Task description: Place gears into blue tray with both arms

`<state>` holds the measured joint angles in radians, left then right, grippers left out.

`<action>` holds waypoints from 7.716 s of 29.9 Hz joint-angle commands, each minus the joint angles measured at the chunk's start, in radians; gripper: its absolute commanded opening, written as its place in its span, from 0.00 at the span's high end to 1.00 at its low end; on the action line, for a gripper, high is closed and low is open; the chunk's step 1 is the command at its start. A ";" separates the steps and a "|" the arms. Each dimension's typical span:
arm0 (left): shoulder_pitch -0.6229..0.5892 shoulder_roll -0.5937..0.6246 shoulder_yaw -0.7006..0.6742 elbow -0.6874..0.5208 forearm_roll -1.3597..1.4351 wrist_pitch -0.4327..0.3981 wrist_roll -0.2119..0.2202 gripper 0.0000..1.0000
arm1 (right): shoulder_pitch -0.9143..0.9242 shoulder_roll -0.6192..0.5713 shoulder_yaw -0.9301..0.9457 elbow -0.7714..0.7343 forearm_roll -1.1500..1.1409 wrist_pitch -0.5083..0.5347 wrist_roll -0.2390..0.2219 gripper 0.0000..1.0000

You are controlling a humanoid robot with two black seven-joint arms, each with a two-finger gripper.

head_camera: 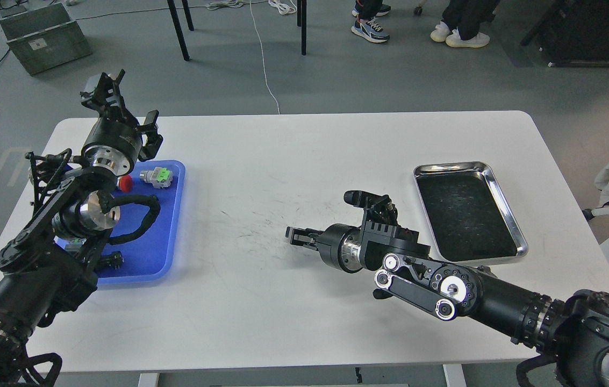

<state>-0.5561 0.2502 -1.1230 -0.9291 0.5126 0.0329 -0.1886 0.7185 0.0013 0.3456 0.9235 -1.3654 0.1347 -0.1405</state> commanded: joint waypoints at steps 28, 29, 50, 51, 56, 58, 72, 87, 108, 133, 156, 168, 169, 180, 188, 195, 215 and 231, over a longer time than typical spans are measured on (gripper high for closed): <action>-0.001 0.004 0.008 -0.002 0.004 0.001 -0.005 0.02 | -0.011 -0.001 0.004 0.158 0.003 -0.003 0.018 0.93; -0.001 0.004 0.008 -0.002 0.004 0.001 -0.005 0.02 | -0.011 -0.001 0.004 0.166 0.005 -0.001 0.021 0.93; -0.001 0.003 0.009 0.000 0.006 0.001 -0.006 0.02 | -0.013 -0.001 -0.010 0.176 0.020 -0.044 0.055 0.23; -0.001 0.003 0.009 0.000 0.006 0.001 -0.006 0.02 | -0.011 -0.001 -0.008 0.176 0.020 -0.049 0.056 0.22; -0.001 0.008 0.012 0.000 0.006 0.001 -0.006 0.02 | -0.013 -0.001 0.059 0.175 0.020 -0.052 0.056 0.14; 0.001 0.009 0.012 0.000 0.007 0.002 -0.006 0.02 | -0.011 -0.001 0.108 0.172 0.023 -0.052 0.056 0.13; -0.001 0.127 0.098 -0.020 0.050 0.002 0.000 0.02 | -0.005 -0.001 0.556 0.086 0.382 -0.047 0.056 0.08; -0.021 0.504 0.341 -0.489 0.323 -0.053 0.167 0.02 | -0.192 -0.271 0.892 0.058 1.271 0.111 0.101 0.06; -0.067 0.416 0.715 -0.550 1.354 -0.061 0.248 0.02 | -0.310 -0.374 0.983 -0.249 1.577 0.324 0.098 0.06; -0.018 0.215 0.816 -0.327 1.669 -0.068 0.253 0.11 | -0.310 -0.365 0.912 -0.226 1.576 0.332 0.099 0.06; -0.001 0.185 0.816 -0.269 1.669 -0.102 0.248 0.60 | -0.312 -0.369 0.914 -0.206 1.576 0.332 0.099 0.06; 0.008 0.199 0.812 -0.283 1.669 -0.119 0.248 0.92 | -0.310 -0.374 0.914 -0.203 1.576 0.332 0.099 0.06; 0.005 0.199 0.809 -0.286 1.669 -0.117 0.248 0.92 | -0.310 -0.374 0.914 -0.203 1.576 0.332 0.099 0.06; -0.171 0.415 0.779 -0.372 1.502 -0.079 0.276 0.93 | -0.303 -0.376 0.914 -0.175 1.576 0.322 0.099 0.06; -0.110 0.546 0.764 -0.350 1.209 0.045 0.268 0.92 | -0.298 -0.376 0.912 -0.176 1.571 0.322 0.099 0.06; 0.059 0.531 0.752 -0.312 1.209 0.104 0.259 0.91 | -0.298 -0.376 0.912 -0.178 1.568 0.319 0.099 0.06; 0.074 0.469 0.752 -0.231 1.207 0.104 0.252 0.01 | -0.301 -0.379 0.914 -0.180 1.565 0.319 0.099 0.05; 0.058 0.475 0.704 -0.237 1.186 0.105 0.250 0.00 | -0.301 -0.382 0.914 -0.178 1.565 0.319 0.099 0.05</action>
<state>-0.4968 0.7268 -0.3949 -1.1626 1.7132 0.1367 0.0613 0.4157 -0.3774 1.2590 0.7443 0.1994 0.4539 -0.0414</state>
